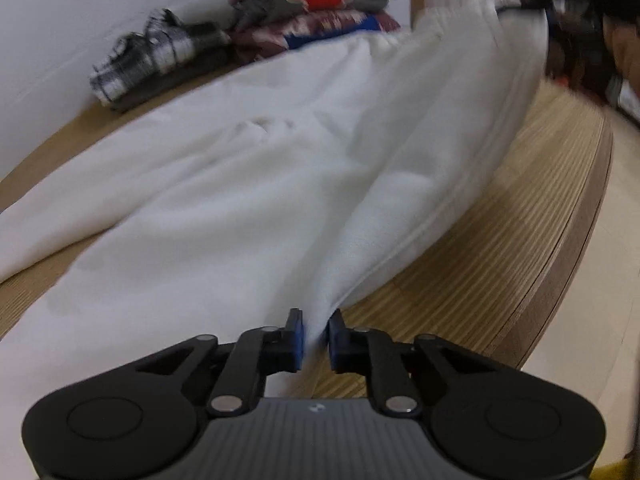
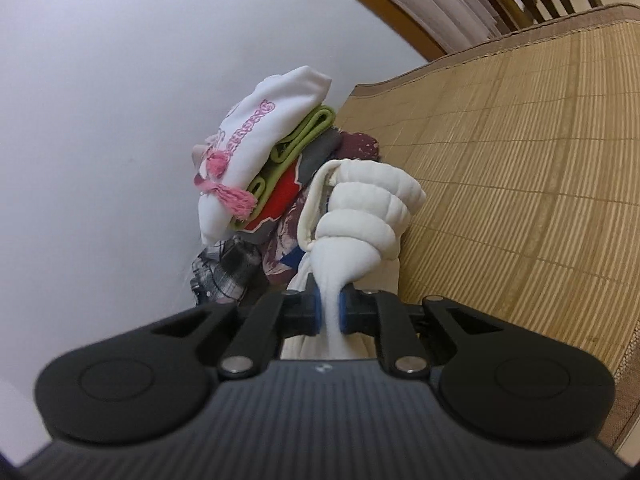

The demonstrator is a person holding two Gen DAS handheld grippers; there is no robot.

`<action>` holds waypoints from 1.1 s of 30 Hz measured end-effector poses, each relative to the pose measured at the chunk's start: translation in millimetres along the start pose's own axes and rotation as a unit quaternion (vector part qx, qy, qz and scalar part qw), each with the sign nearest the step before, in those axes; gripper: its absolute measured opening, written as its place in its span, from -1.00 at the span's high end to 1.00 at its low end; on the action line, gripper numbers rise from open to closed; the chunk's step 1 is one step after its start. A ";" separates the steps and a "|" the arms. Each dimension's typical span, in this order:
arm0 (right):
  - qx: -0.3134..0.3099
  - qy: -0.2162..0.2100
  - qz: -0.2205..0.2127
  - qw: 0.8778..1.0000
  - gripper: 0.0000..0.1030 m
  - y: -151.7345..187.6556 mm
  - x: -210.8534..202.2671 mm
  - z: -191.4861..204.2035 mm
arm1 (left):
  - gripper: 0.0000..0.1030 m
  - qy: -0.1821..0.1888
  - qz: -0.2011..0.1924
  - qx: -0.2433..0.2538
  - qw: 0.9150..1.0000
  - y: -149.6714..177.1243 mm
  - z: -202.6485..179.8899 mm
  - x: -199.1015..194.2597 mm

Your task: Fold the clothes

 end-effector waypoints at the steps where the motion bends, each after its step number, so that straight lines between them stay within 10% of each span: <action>1: 0.005 0.000 0.000 1.000 0.77 -1.0 -3.9 -4.6 | 0.77 0.003 -0.010 -0.010 1.000 -3.6 3.0 -9.5; 11: 0.018 0.022 0.003 1.000 0.77 16.4 -91.2 -37.7 | 0.76 0.061 -0.068 -0.067 0.994 -48.1 21.6 -123.6; 17: 0.004 0.045 -0.016 0.999 0.77 13.0 -86.6 -8.0 | 0.76 0.087 -0.103 -0.066 0.989 -118.0 81.9 -123.7; 24: -0.079 0.119 -0.061 0.988 0.63 -10.3 23.1 71.1 | 0.72 0.067 -0.048 -0.062 0.995 -181.9 155.4 8.8; 30: -0.190 0.288 -0.027 0.938 0.43 7.1 159.3 53.2 | 0.19 0.052 0.033 -0.062 0.996 -218.7 200.3 141.3; 33: -0.230 0.261 -0.063 0.935 0.41 7.9 145.4 73.2 | -0.05 0.054 0.037 -0.074 0.995 -217.2 213.9 165.7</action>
Point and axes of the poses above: each gripper's, at about its wrist camera, not at the fingertips, and x roughly the way its jaws point, z to its left, y to its underside, the point moved 9 cm from there along x, roughly the way its jaws point, and after that the axes turned 10 degrees about y, right-handed, at the moved point
